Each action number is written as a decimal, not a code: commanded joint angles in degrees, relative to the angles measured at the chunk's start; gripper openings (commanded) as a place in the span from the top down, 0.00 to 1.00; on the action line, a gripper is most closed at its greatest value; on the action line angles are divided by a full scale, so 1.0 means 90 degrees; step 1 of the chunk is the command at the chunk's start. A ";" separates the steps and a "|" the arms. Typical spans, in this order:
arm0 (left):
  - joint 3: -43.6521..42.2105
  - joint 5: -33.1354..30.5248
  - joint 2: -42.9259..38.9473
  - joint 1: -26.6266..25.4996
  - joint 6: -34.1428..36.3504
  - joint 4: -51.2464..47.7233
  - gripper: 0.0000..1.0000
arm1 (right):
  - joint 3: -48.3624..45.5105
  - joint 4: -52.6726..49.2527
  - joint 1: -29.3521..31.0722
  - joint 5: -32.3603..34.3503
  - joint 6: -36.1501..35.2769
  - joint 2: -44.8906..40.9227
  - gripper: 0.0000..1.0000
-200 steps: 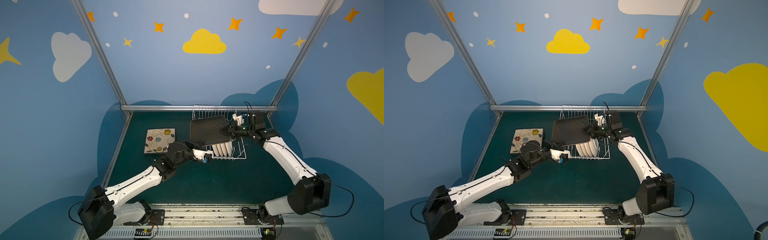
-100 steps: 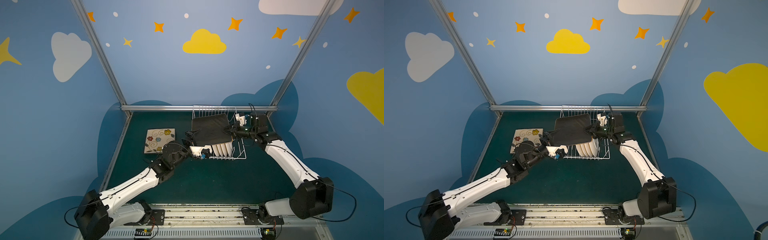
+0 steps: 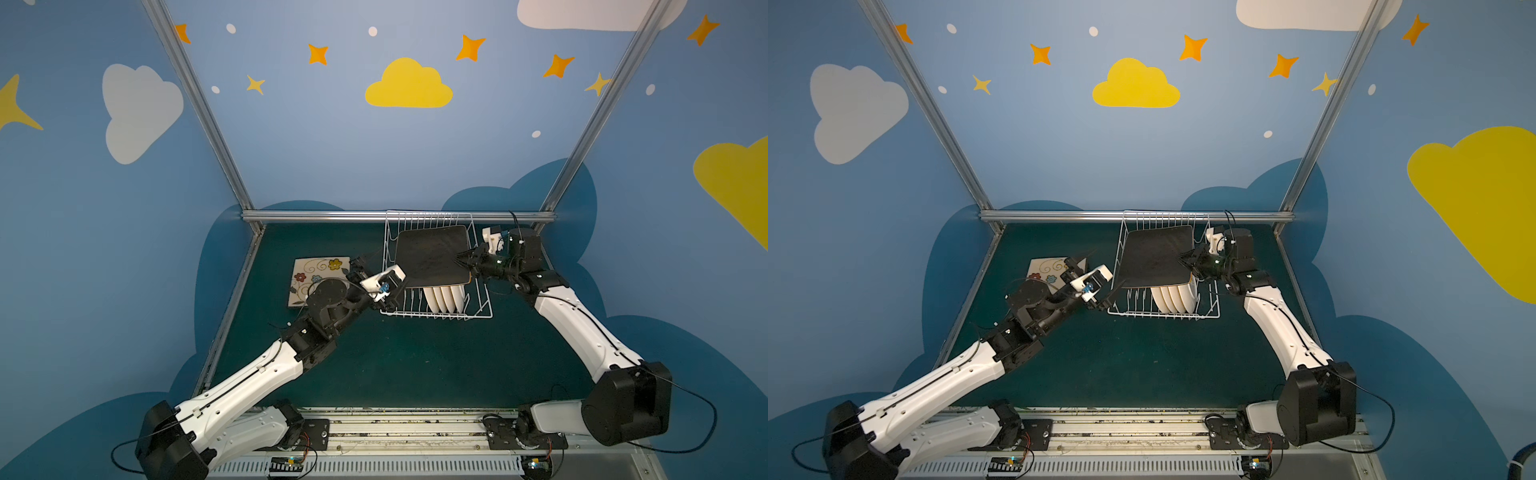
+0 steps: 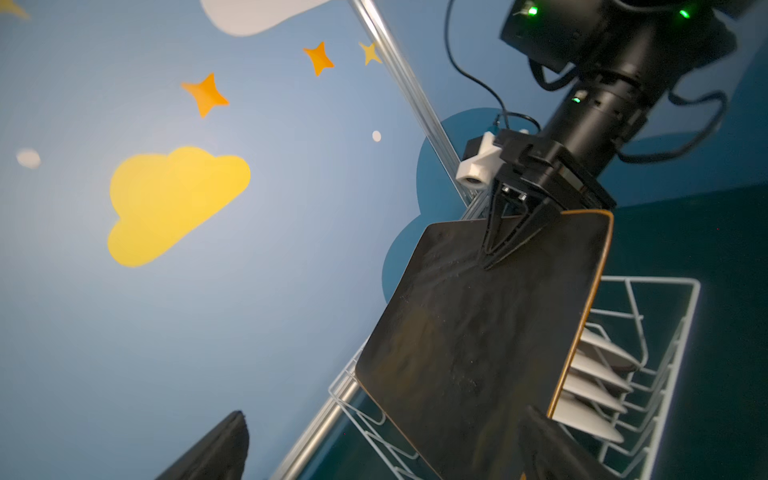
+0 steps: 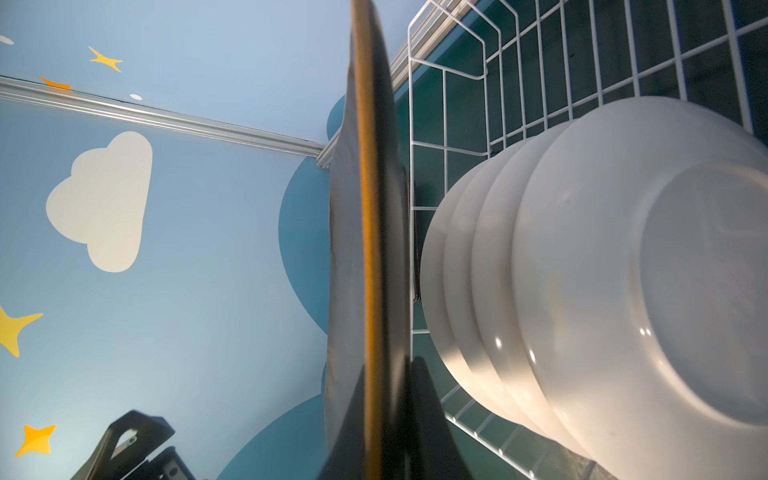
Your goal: Unload the plates from the dish rack
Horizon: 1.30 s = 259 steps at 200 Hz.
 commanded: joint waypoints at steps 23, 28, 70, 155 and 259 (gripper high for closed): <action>0.1386 0.0211 0.0400 0.0652 -0.3673 -0.1731 0.01 | 0.0032 0.1078 -0.0012 -0.0159 -0.0084 -0.0567 1.00; 0.1484 0.0311 0.0459 0.0721 -0.3928 -0.1837 0.01 | 0.0029 0.1082 -0.0015 -0.0165 -0.0089 -0.0572 1.00; 0.1711 0.1515 0.0807 0.1481 -0.6379 -0.2109 0.01 | -0.0015 0.1186 -0.0012 -0.0205 -0.0162 -0.0632 1.00; 0.1317 0.3029 0.1456 0.2043 -0.9165 -0.1670 0.02 | -0.0123 0.1527 -0.0013 -0.0357 -0.0209 -0.0636 1.00; 0.1316 0.5037 0.2918 0.2101 -1.0531 0.0040 0.12 | -0.0166 0.1681 -0.0015 -0.0571 -0.0134 -0.0497 1.00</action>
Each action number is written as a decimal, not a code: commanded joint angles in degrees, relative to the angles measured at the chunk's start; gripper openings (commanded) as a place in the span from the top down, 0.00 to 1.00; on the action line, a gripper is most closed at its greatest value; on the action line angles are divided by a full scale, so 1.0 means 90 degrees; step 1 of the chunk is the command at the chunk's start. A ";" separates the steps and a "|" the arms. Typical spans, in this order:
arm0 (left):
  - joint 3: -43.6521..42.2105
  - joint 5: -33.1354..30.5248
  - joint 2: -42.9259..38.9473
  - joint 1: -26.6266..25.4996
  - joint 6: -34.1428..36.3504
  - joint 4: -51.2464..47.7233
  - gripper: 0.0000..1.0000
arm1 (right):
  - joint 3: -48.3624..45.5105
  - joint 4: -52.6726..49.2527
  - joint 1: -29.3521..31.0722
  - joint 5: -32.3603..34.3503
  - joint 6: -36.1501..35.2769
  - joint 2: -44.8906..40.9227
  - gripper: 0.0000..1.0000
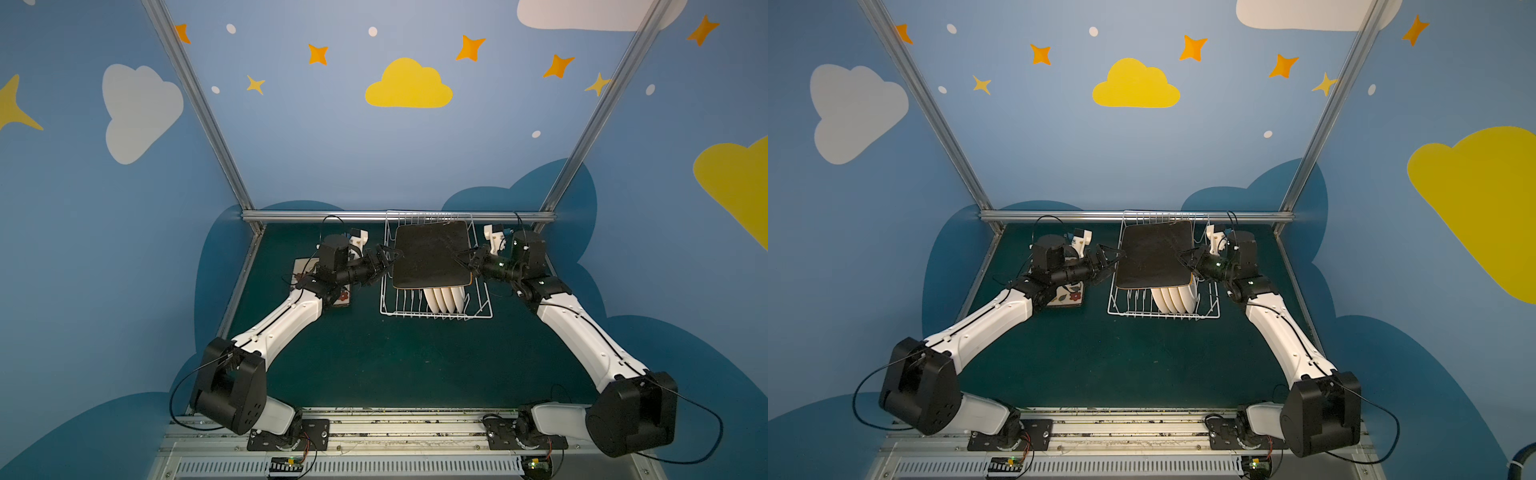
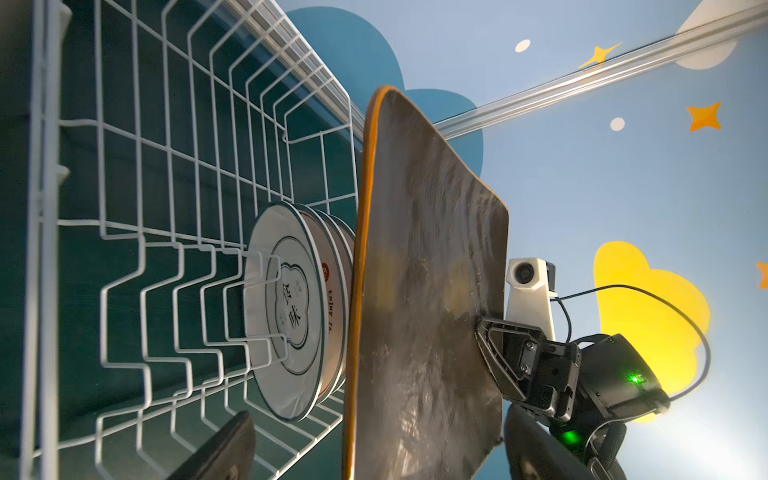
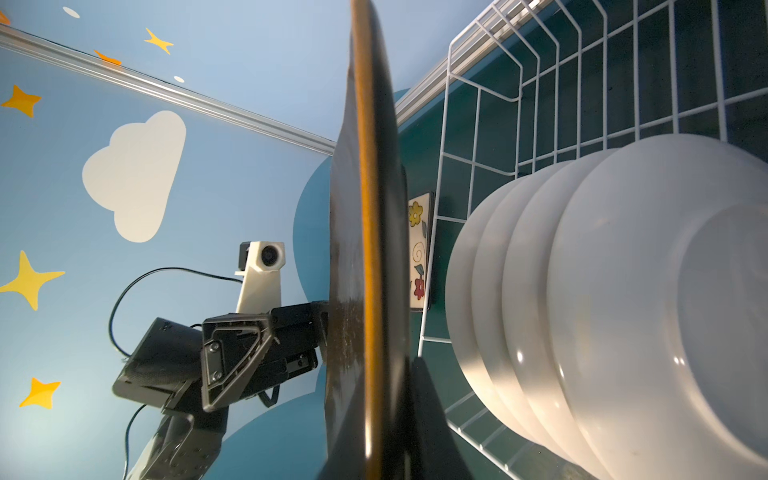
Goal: Unload the plates from the dish rack
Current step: 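Hold the black plate flat above the rack with both grippers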
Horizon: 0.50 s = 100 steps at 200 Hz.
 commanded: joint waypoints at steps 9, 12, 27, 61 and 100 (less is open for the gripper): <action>0.0103 0.0763 0.0251 0.0028 -0.0368 0.0661 0.13 | 0.0132 0.1039 -0.0007 -0.0430 0.0088 -0.0173 1.00; 0.0118 0.0804 0.0265 0.0030 -0.0364 0.0666 0.14 | 0.0128 0.1036 -0.0007 -0.0433 0.0089 -0.0170 1.00; 0.0156 0.0913 0.0339 0.0027 -0.0347 0.0658 0.17 | 0.0124 0.1042 -0.0007 -0.0471 0.0106 -0.0128 1.00; 0.0203 0.1179 0.0470 0.0034 -0.0464 0.0870 0.27 | 0.0107 0.1100 -0.0003 -0.0528 0.0127 -0.0060 1.00; 0.0216 0.1532 0.0667 0.0009 -0.0602 0.1074 0.44 | 0.0160 0.1160 0.0024 -0.0656 0.0176 0.0054 1.00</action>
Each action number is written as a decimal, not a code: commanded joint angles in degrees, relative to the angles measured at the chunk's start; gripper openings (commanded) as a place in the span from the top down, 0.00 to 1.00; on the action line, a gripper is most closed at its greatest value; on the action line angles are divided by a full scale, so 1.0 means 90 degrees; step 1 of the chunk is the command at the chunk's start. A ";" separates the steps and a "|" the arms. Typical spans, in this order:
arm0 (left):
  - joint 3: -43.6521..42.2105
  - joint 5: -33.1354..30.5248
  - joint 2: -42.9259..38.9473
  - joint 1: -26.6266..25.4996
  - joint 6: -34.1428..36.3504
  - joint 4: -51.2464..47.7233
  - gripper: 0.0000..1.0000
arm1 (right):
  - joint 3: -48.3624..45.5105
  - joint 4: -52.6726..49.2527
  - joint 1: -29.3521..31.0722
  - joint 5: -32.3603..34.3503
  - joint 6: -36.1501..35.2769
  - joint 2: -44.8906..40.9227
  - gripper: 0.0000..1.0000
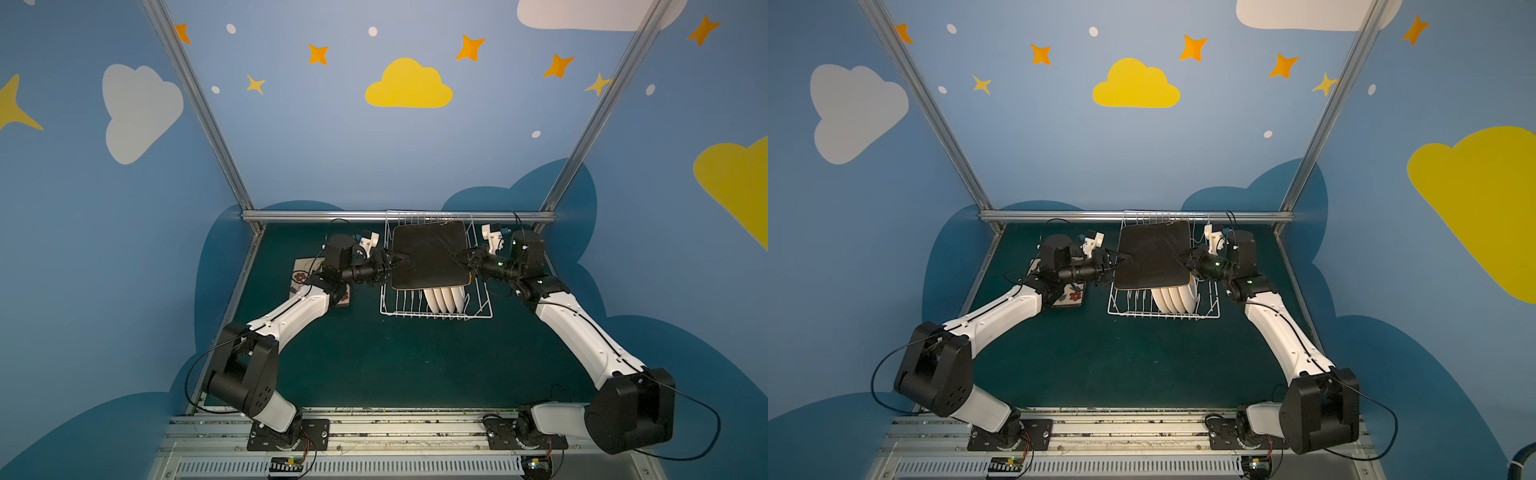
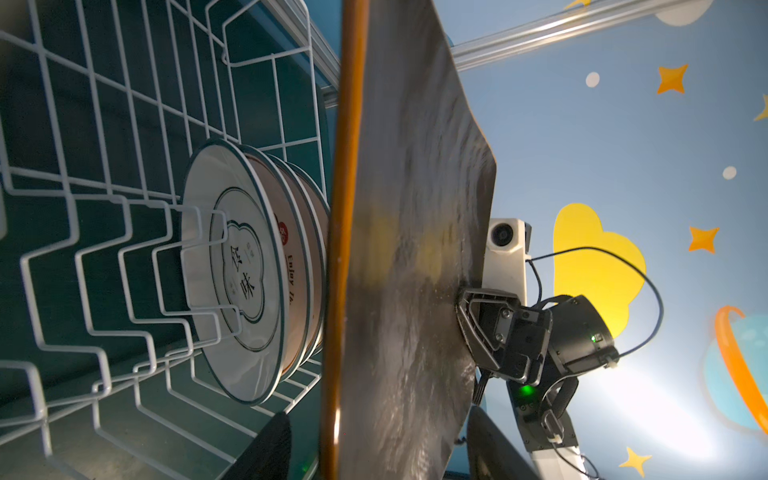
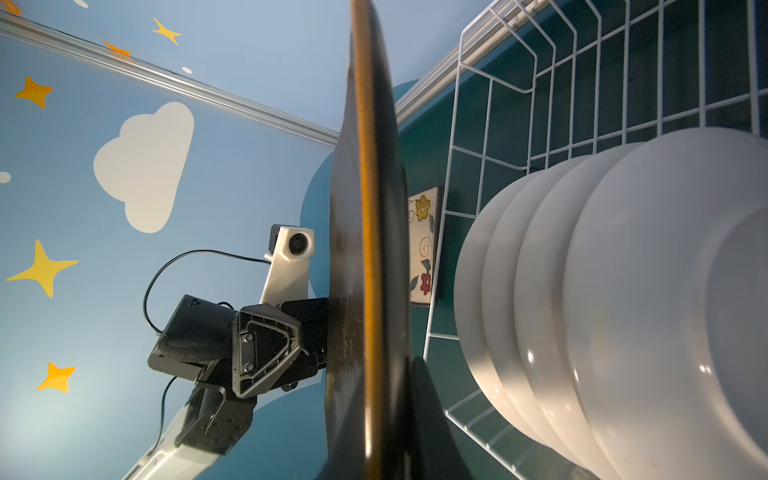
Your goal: Unload the plates from the dish rack
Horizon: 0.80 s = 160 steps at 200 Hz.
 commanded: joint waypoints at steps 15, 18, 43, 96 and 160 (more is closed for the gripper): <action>0.0221 0.0498 0.0178 0.0027 -0.0055 0.0285 0.44 | 0.0171 0.1006 0.0032 -0.0444 0.0143 -0.0043 1.00; 0.0231 0.0522 0.0193 0.0022 -0.0053 0.0285 0.44 | 0.0172 0.1006 0.0036 -0.0450 0.0142 -0.0037 1.00; 0.0297 0.0624 0.0253 0.0025 -0.0058 0.0275 0.45 | 0.0174 0.1008 0.0071 -0.0484 0.0132 0.0027 1.00; 0.0311 0.0702 0.0386 -0.0001 -0.0093 0.0228 0.59 | 0.0240 0.1045 0.0179 -0.0571 0.0138 0.0200 1.00; 0.0370 0.0883 0.0510 -0.0025 -0.0147 0.0370 0.61 | 0.0254 0.1162 0.0225 -0.0639 0.0161 0.0329 1.00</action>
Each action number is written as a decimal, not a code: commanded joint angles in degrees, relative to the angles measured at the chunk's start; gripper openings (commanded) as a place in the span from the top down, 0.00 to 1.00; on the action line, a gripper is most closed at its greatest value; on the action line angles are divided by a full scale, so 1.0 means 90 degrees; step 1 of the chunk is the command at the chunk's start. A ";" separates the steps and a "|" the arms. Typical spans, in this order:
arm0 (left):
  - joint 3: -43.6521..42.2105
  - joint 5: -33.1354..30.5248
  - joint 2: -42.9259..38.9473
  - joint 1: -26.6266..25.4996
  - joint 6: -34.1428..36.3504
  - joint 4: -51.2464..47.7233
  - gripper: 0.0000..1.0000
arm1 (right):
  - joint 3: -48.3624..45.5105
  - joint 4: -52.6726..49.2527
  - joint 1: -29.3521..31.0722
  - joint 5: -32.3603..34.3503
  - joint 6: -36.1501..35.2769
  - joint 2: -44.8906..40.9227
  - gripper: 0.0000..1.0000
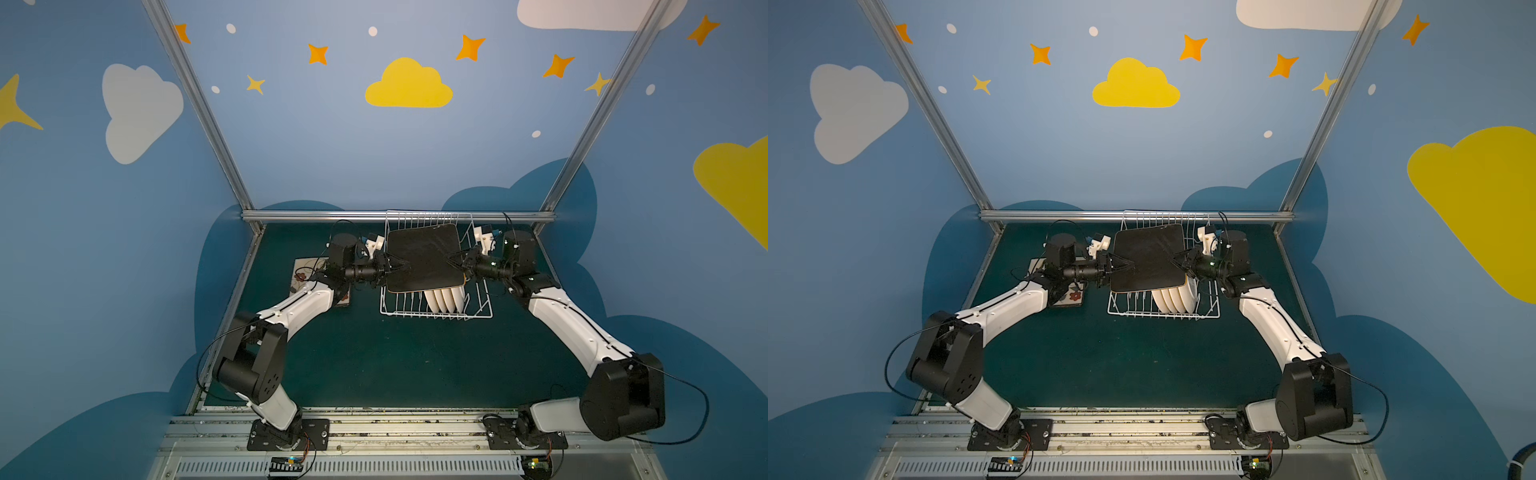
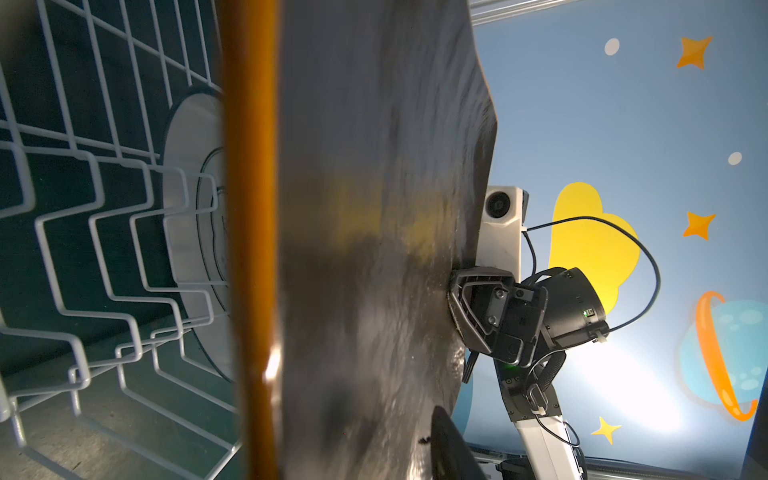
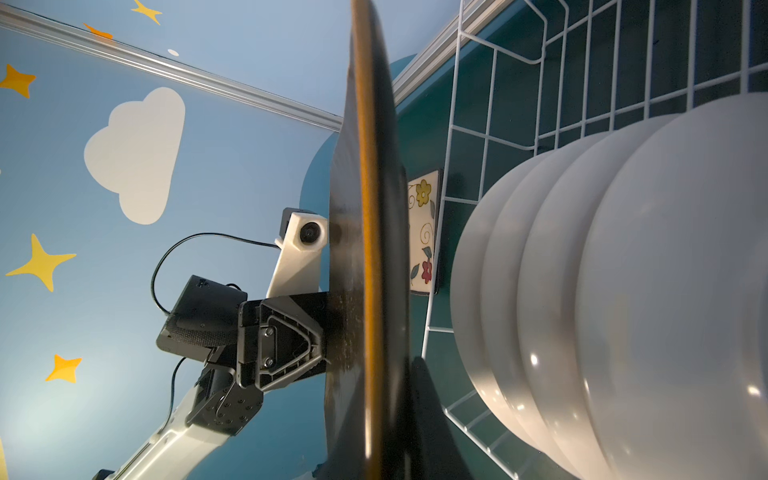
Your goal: Unload the plates from the dish rack
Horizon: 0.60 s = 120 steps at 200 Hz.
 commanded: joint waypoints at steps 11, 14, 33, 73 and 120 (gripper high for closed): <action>0.0216 0.0242 0.0093 -0.0053 -0.0046 0.0299 0.63 | 0.0247 0.0946 0.0065 -0.0417 0.0095 -0.0064 1.00; 0.0225 0.0246 0.0094 -0.0053 -0.0049 0.0295 0.63 | 0.0249 0.0947 0.0064 -0.0418 0.0096 -0.0062 1.00; 0.0226 0.0264 0.0115 -0.0066 -0.0085 0.0353 0.64 | 0.0235 0.0971 0.0065 -0.0456 0.0133 -0.0040 1.00; 0.0225 0.0314 0.0146 -0.0080 -0.0172 0.0498 0.72 | 0.0238 0.1016 0.0077 -0.0579 0.0218 0.0032 1.00; 0.0221 0.0335 0.0126 -0.0076 -0.0199 0.0537 0.83 | 0.0214 0.1014 0.0072 -0.0589 0.0169 0.0016 1.00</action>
